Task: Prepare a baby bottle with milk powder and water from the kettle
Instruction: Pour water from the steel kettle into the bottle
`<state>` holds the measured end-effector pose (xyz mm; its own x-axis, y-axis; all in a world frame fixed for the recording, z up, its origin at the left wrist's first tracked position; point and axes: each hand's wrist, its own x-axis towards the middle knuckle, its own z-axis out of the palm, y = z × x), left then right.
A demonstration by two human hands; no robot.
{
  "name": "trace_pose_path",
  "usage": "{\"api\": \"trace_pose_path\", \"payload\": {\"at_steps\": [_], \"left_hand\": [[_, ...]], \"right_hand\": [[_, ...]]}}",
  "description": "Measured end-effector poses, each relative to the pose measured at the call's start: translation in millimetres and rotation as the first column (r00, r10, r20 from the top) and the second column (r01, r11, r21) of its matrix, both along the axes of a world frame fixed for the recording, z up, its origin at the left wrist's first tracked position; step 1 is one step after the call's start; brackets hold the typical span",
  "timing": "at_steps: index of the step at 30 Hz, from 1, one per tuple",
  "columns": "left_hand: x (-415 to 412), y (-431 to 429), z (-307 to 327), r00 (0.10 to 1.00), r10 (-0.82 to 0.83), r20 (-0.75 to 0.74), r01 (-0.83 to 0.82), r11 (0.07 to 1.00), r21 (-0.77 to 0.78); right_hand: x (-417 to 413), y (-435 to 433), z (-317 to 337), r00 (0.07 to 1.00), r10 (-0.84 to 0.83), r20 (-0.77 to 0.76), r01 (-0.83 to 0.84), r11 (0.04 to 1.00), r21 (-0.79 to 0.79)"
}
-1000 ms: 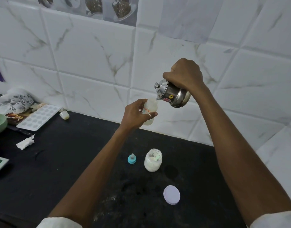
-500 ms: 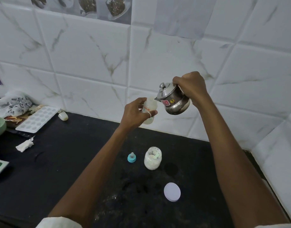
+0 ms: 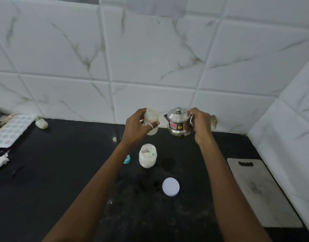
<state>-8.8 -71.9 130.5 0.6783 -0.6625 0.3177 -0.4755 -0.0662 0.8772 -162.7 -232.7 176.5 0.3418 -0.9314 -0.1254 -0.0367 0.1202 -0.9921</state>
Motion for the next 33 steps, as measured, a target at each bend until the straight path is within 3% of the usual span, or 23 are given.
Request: {"api": "trace_pose_path", "payload": {"at_steps": [6,16,33], "left_hand": [[-16.7,-7.0,-32.0,0.998,0.028,-0.064,-0.028,1.0,0.002],[-15.7,-7.0,-68.1,0.985,0.092,-0.144,-0.09,0.996,0.024],[-20.9,-9.5,-95.4,0.987,0.106,-0.117,-0.101,0.993,0.054]], "right_hand": [[-20.5,-15.1,-74.9,0.995,-0.1,0.015,0.097,0.985,0.14],[-19.8,-29.6,-184.3,0.998,-0.065,-0.023,0.068,0.966,0.248],[-22.9,-32.0,-239.9,0.995,0.015,-0.095,0.01,0.966,0.258]]}}
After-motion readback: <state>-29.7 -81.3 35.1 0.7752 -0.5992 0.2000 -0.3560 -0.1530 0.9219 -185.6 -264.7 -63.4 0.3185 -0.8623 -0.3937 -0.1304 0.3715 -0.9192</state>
